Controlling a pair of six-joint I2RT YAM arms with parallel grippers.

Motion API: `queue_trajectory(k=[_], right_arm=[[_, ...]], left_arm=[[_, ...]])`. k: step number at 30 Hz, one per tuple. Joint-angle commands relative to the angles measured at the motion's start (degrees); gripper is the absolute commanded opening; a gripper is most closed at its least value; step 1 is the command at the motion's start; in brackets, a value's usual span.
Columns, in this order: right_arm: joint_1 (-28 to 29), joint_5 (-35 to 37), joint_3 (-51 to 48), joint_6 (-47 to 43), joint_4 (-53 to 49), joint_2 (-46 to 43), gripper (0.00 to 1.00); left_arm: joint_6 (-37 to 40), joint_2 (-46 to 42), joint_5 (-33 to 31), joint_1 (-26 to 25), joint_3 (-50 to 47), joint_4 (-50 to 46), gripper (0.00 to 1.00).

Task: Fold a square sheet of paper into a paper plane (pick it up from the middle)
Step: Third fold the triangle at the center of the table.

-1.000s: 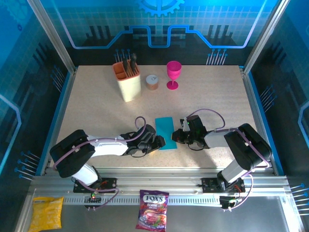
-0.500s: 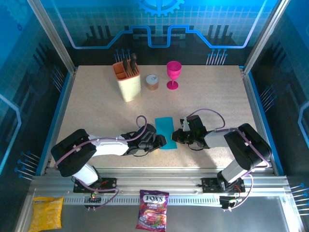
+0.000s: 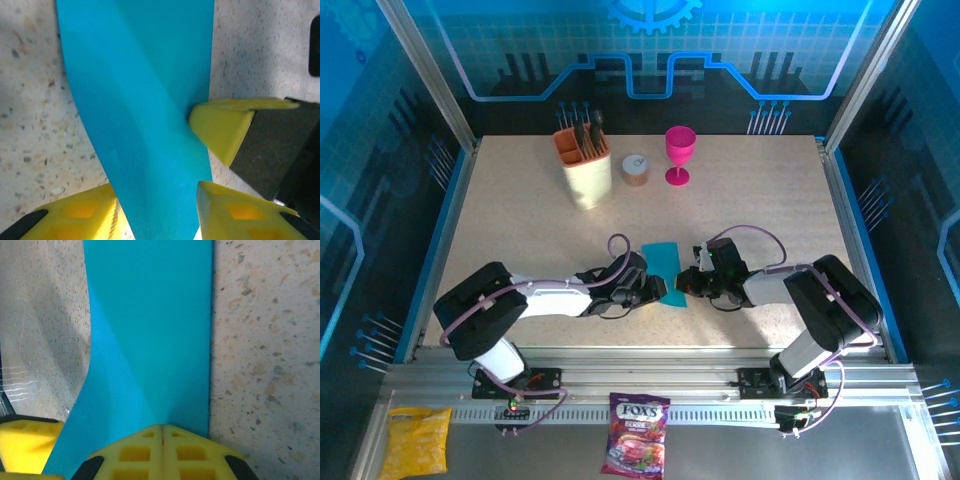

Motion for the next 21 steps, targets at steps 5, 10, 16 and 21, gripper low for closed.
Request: queue_trajectory(k=[5, 10, 16, 21], right_arm=[[-0.8, 2.6, -1.5, -0.5, -4.3, 2.0, 0.00], [-0.8, 2.6, -1.4, -0.7, -4.6, 1.8, 0.00], [-0.9, 2.5, -1.4, -0.8, -4.7, 1.7, 0.00], [-1.0, 2.5, -1.3, -0.9, -4.7, 1.6, 0.00]], left_arm=[[4.3, 2.5, 1.3, 1.7, 2.0, 0.4, 0.40], [6.2, 2.5, 1.6, 3.4, 1.7, 0.1, 0.40], [8.3, 2.7, 3.2, 5.6, 1.7, 0.4, 0.39], [10.2, 3.9, 4.8, 6.2, 2.8, 0.5, 0.38]])
